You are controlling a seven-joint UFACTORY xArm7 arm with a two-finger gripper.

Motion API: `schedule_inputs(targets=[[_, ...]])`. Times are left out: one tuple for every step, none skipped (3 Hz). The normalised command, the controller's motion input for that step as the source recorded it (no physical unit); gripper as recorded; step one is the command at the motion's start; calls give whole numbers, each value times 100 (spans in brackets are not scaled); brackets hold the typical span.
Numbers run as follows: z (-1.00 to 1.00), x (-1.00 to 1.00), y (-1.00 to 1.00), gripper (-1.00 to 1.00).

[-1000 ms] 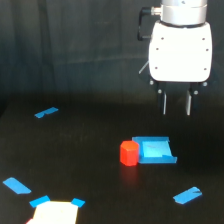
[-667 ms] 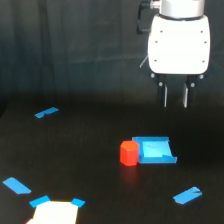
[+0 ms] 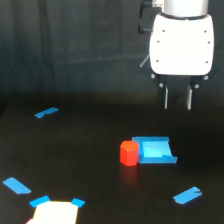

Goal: Pick up the red object from the table

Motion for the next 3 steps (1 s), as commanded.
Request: schedule_inputs(targets=[[85,100,-74,-88],[-1,-31,-38,100],[0,14,-46,100]])
